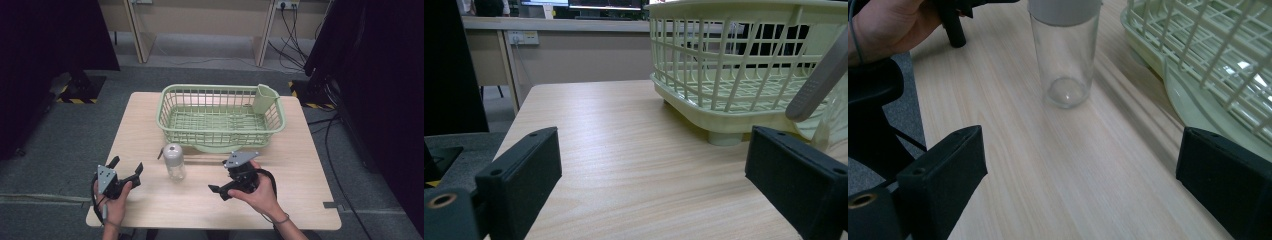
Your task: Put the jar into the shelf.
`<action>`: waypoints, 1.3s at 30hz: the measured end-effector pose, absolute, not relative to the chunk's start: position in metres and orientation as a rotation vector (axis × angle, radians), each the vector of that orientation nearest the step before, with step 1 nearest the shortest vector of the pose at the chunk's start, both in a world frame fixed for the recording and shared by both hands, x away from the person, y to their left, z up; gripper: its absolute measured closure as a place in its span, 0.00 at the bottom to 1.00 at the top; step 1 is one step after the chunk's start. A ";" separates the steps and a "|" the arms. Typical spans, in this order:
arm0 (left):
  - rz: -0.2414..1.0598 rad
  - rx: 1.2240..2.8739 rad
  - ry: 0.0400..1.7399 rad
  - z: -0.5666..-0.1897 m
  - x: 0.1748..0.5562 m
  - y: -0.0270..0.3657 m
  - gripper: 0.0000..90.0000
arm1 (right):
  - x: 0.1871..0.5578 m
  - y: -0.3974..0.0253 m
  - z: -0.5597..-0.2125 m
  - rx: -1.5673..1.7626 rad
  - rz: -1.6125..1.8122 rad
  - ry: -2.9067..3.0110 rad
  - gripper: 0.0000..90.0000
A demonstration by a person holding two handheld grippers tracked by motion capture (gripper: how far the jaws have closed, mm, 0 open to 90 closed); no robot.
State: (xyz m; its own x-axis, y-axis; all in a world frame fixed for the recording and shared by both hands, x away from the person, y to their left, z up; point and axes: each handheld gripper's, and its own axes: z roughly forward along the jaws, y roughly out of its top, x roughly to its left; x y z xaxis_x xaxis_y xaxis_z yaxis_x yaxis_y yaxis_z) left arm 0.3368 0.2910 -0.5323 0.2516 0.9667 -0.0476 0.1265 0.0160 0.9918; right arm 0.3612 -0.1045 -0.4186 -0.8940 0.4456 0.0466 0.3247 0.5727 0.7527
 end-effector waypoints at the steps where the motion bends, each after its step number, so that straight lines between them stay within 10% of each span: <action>1: 0.933 1.386 1.118 -0.532 0.337 0.291 0.08 | 0.363 -0.100 -0.418 0.647 1.220 2.657 0.07; 39: 0.929 1.385 1.115 -0.532 0.337 0.291 0.09 | 0.428 0.032 -0.403 0.555 1.111 2.755 0.11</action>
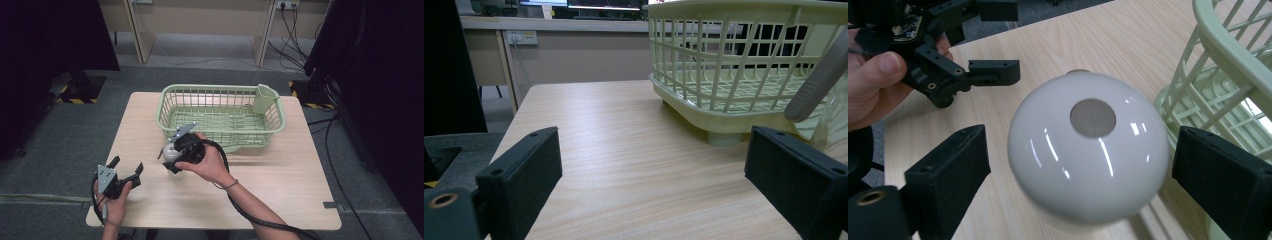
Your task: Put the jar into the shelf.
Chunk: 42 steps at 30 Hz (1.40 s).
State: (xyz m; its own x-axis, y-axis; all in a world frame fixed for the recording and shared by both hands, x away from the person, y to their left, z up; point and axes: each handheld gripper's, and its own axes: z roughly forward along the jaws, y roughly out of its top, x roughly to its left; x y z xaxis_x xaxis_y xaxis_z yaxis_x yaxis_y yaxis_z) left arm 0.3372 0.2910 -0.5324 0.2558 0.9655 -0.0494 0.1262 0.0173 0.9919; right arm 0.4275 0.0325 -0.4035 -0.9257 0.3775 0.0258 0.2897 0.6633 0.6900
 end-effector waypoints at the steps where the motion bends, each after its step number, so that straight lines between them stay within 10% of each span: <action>1: 0.928 1.385 1.116 -0.532 0.337 0.291 0.09 | 0.429 0.034 -0.405 0.565 1.099 2.757 0.12; 15: 0.927 1.387 1.115 -0.532 0.337 0.291 0.09 | 0.432 0.049 -0.414 0.569 1.044 2.771 0.34; 42: 0.929 1.389 1.115 -0.532 0.338 0.291 0.09 | 0.424 0.036 -0.396 0.587 1.161 2.741 0.35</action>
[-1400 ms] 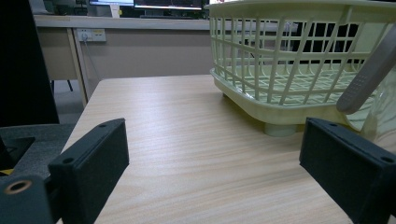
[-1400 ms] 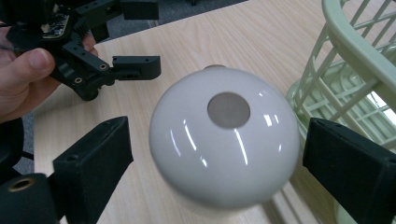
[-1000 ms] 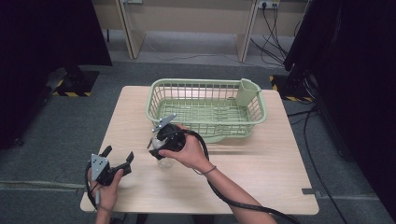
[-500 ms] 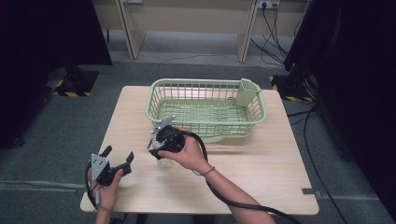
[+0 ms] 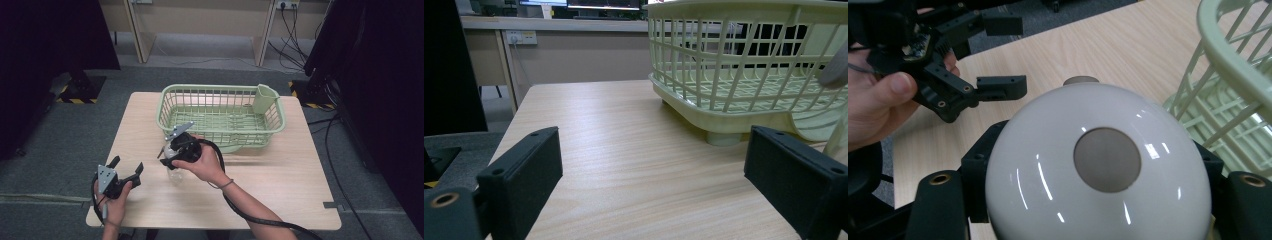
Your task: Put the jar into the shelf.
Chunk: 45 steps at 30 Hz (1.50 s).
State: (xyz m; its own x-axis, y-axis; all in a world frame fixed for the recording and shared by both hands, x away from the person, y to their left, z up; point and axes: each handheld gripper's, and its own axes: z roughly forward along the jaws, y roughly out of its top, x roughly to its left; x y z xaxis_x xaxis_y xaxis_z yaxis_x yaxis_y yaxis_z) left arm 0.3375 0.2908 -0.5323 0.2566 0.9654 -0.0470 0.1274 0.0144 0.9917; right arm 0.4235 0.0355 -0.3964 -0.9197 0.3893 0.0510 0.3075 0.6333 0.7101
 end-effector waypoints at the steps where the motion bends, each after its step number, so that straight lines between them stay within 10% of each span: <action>1: 0.929 1.389 1.114 -0.532 0.338 0.291 0.09 | 0.423 0.034 -0.394 0.588 1.168 2.739 0.35; 45: 0.931 1.389 1.116 -0.532 0.338 0.291 0.09 | 0.416 -0.006 -0.317 0.596 1.328 2.576 0.35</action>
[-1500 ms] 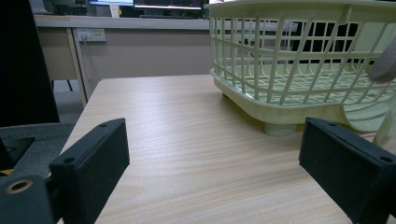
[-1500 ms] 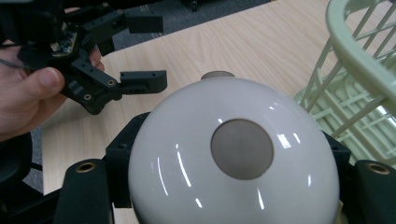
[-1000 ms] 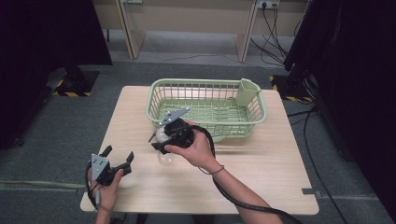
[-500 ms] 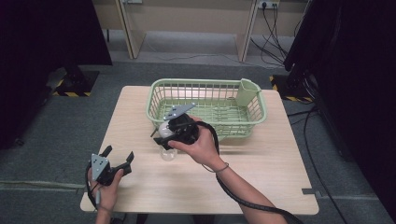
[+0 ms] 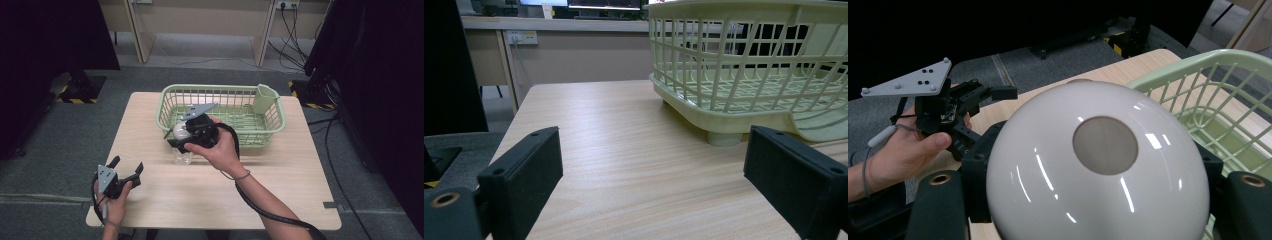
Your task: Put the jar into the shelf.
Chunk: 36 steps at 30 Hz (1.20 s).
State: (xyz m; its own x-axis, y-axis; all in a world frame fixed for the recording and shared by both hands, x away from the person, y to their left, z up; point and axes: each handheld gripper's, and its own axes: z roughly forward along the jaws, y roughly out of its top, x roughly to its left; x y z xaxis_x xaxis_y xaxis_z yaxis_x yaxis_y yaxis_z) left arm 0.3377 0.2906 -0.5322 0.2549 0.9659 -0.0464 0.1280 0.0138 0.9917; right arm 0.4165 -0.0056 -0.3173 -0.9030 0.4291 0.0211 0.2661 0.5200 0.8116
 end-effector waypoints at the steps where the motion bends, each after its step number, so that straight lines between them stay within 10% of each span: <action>1: 0.931 1.389 1.117 -0.532 0.338 0.291 0.09 | 0.416 -0.006 -0.316 0.597 1.329 2.574 0.35; 36: 0.932 1.389 1.118 -0.532 0.338 0.291 0.09 | 0.436 -0.041 -0.270 0.676 1.354 2.431 0.35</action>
